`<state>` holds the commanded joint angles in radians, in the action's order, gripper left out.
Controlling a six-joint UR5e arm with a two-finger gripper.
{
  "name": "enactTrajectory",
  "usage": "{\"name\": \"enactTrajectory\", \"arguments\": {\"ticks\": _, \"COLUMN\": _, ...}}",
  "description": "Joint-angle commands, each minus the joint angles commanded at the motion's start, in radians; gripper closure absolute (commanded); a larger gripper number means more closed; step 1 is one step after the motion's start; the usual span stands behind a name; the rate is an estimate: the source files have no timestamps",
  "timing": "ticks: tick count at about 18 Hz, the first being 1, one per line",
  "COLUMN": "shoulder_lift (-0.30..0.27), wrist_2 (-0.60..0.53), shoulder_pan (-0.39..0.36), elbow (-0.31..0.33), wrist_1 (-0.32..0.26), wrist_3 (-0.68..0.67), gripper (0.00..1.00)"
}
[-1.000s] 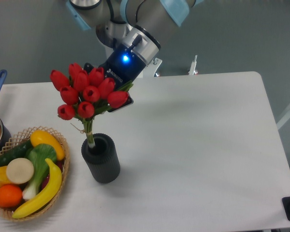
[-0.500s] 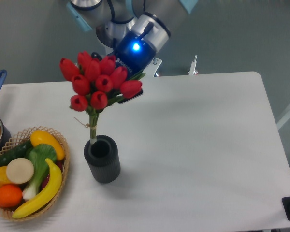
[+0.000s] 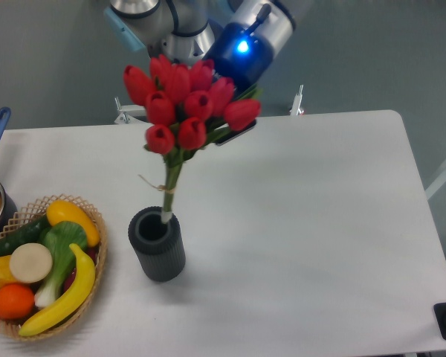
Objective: Pick up the flowers from the vase
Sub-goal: 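Raise the tulip bunch higher, clear of the vase rim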
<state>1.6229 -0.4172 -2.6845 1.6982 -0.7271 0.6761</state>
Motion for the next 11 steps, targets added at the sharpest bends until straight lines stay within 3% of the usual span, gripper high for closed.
{"name": "enactTrajectory", "arguments": {"ticks": 2, "shoulder_lift": 0.009, "wrist_2": -0.005, "shoulder_pan": 0.000, "elbow": -0.003, "wrist_1": 0.000, "wrist_3": 0.051, "gripper": 0.63}}
{"name": "enactTrajectory", "arguments": {"ticks": 11, "shoulder_lift": 0.008, "wrist_2": 0.000, "shoulder_pan": -0.037, "elbow": 0.011, "wrist_1": 0.000, "wrist_3": 0.053, "gripper": 0.63}}
